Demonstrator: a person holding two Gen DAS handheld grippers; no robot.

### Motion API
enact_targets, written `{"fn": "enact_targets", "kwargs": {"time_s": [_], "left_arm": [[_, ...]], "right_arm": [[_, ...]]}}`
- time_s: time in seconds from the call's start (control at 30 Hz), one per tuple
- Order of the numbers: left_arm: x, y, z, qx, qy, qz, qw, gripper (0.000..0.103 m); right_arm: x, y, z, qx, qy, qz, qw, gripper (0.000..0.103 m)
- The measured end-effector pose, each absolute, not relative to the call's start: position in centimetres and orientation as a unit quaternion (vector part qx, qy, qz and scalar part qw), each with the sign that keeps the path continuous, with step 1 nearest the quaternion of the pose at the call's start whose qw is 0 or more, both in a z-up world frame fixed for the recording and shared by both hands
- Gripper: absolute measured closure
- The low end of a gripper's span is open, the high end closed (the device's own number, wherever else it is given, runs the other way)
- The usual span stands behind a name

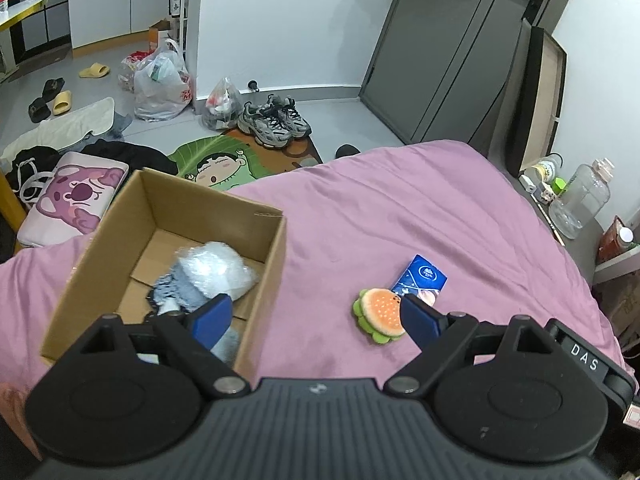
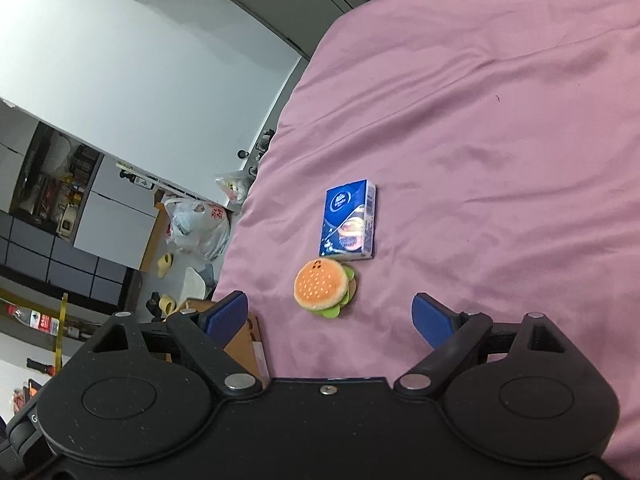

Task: Organize soft objects
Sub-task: 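Move left tool to orange burger toy while right tool reaches blue tissue pack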

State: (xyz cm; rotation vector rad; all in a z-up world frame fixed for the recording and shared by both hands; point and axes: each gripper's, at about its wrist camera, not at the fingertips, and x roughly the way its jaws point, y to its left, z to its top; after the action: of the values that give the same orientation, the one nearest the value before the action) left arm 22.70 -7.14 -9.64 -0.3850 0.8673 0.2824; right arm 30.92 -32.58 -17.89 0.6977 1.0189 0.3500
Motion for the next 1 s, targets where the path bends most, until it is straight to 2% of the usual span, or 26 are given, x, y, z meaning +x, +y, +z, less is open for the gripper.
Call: {"fn": "enact_targets", "kwargs": {"time_s": [0.27,1.0], "left_arm": [[25.4,-9.0,-11.8,-0.179,0.428,0.136,0.875,0.014],[31.0,-11.3,-19.4,-0.222,0.470,0.126,0.845,0.026]], "right_arm": [[33.4,-33.3,-19.8,0.361,0.477,0.160,0.785,0.015],[39.4,-31.8,-23.8,0.350,0.511,0.178,0.764,0.017]]}}
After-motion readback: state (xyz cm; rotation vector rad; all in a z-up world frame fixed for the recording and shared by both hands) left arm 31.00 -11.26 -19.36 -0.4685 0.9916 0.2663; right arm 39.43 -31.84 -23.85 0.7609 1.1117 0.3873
